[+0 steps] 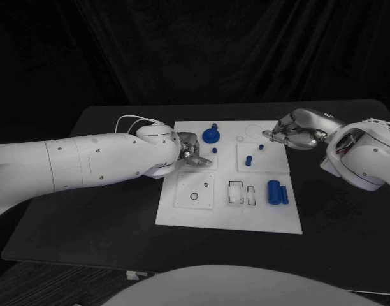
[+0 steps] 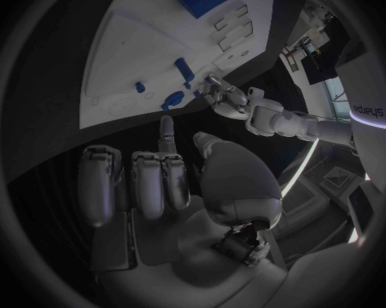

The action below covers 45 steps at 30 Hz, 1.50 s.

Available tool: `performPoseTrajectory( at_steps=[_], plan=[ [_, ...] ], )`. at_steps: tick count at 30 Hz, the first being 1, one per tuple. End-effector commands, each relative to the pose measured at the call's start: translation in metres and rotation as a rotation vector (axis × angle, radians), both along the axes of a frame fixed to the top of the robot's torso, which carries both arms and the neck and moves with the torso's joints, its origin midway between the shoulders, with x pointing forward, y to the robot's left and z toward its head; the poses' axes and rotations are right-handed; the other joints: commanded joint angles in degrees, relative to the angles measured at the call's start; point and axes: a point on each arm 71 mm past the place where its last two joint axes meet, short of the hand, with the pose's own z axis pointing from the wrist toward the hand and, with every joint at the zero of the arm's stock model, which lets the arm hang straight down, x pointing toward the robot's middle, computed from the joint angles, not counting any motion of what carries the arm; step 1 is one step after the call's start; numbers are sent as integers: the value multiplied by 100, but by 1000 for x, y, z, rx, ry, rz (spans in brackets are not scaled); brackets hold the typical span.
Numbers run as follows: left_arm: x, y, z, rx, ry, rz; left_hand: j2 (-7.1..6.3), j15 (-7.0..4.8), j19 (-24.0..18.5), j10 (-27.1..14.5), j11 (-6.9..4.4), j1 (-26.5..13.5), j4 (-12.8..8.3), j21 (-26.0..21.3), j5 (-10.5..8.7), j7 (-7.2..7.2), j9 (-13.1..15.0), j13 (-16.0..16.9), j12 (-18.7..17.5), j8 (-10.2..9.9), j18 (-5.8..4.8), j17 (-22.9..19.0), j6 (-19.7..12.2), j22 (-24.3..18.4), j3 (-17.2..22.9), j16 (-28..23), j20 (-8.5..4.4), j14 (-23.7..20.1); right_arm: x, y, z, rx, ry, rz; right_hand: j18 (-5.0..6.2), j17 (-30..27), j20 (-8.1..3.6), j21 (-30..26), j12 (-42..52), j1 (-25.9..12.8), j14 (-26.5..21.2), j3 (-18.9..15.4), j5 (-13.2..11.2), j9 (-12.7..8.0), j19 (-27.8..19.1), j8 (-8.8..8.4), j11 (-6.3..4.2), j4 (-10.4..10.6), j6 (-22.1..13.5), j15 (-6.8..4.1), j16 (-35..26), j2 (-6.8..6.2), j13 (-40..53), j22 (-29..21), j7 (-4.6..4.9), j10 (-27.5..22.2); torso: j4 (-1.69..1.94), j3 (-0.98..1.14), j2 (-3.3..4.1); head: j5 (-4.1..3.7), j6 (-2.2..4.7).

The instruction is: Assemble the parts on the task board

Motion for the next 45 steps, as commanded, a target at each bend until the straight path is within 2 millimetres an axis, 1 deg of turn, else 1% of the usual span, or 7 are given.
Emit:
performPoseTrajectory(
  at_steps=[1,13,23,30,39,43,45],
  plan=[
    [0,-2,2,7,16,-9,28,-33,229,606,-20,-44,-14,20,-25,-10,11,1510,15,22,53,1510,-42,1273,-34,15,-48,595,0,-1,-2,-11,14,-14,68,1191,24,-32,-38,9,516,22,-25,9,267,36,19,0,-37,17,-27,28,1158,1300,3,402,0,2,1,14,0],
    [1,0,4,15,17,-4,118,-36,229,606,-25,15,-23,18,8,-16,56,1510,15,23,53,1510,-37,1272,-21,15,-49,595,0,-1,-2,-14,19,-13,70,1184,22,-38,-43,2,514,21,-36,13,265,40,18,0,-43,16,-30,29,1151,1298,2,400,0,3,0,8,0],
    [0,1,7,-21,-11,-4,206,-42,235,606,-33,67,-17,28,-217,-26,126,1510,15,24,51,1510,-3,1275,-55,15,-53,595,0,-1,-3,-16,22,-13,70,1184,21,-40,-46,-3,514,22,-40,15,264,42,18,1,-46,15,-31,36,1146,1298,1,398,2,-1,2,8,0],
    [1,3,12,-91,-79,3,220,-55,253,606,-44,-145,2,58,-617,-36,232,1510,15,-4,44,1510,25,1284,-328,15,-66,595,0,-1,-3,-17,23,-13,70,1184,21,-40,-46,-3,514,22,-40,15,264,42,18,1,-46,15,-31,36,1146,1298,1,398,0,-1,-1,11,0],
    [0,4,19,-158,-141,-9,177,-71,269,606,-62,-339,-2,93,-634,-56,278,1510,15,0,37,1510,63,1294,-547,15,-83,595,0,-1,-4,-18,25,-13,72,1177,21,-47,-48,-5,512,24,-41,16,261,43,17,2,-47,15,-34,42,1143,1295,1,396,1,1,0,10,0],
    [0,6,30,-171,-164,-17,282,-91,278,606,-86,96,-58,106,-540,-85,276,1510,15,-54,34,1510,172,1297,-456,15,-97,595,0,-2,-3,-18,25,-15,71,1176,21,-45,-50,-7,512,25,-43,17,262,44,17,2,-48,15,-34,46,1139,1296,1,395,-1,-1,1,9,0],
    [1,8,37,-166,-170,-18,281,-90,275,606,-84,226,-31,99,-364,-80,180,1510,15,-211,36,1510,239,1295,-466,15,-101,595,0,-2,-3,-18,24,-16,71,1176,21,-45,-50,-7,512,25,-43,17,262,44,17,2,-48,15,-34,46,1139,1296,1,395,0,0,0,17,0]
  ],
)
